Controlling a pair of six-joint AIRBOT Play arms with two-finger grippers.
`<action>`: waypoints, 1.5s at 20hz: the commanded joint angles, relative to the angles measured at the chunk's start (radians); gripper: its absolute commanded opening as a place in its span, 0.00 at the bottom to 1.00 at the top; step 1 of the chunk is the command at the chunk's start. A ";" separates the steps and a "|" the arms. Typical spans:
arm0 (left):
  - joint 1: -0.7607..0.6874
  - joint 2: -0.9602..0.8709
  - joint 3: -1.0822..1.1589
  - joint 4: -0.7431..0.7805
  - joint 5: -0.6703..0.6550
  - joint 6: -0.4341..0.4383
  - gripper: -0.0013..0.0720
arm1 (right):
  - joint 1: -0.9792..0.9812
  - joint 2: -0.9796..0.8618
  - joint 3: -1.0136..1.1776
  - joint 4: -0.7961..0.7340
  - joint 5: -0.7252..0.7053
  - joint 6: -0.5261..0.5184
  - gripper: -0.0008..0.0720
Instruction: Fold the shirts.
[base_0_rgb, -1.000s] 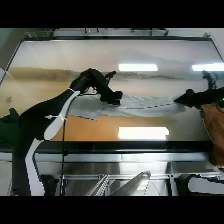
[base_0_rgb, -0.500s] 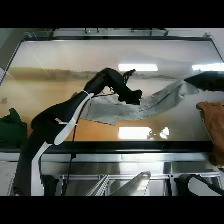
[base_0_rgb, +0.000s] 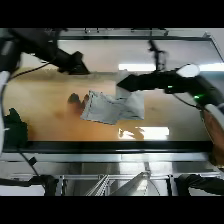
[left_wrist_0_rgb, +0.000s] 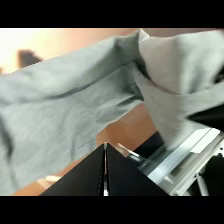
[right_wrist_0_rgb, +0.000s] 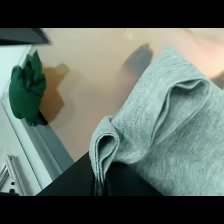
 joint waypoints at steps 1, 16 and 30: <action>0.141 0.170 -0.192 0.020 0.014 0.060 0.05 | 0.198 -0.266 0.176 -0.011 -0.109 0.022 0.05; 0.354 0.621 -0.808 -0.153 -0.090 0.217 0.05 | -0.308 -0.029 0.119 -0.611 0.310 0.530 0.94; 0.354 0.763 -0.874 -0.154 -0.090 0.187 0.05 | -0.181 -0.343 -0.113 -0.074 0.114 0.212 0.50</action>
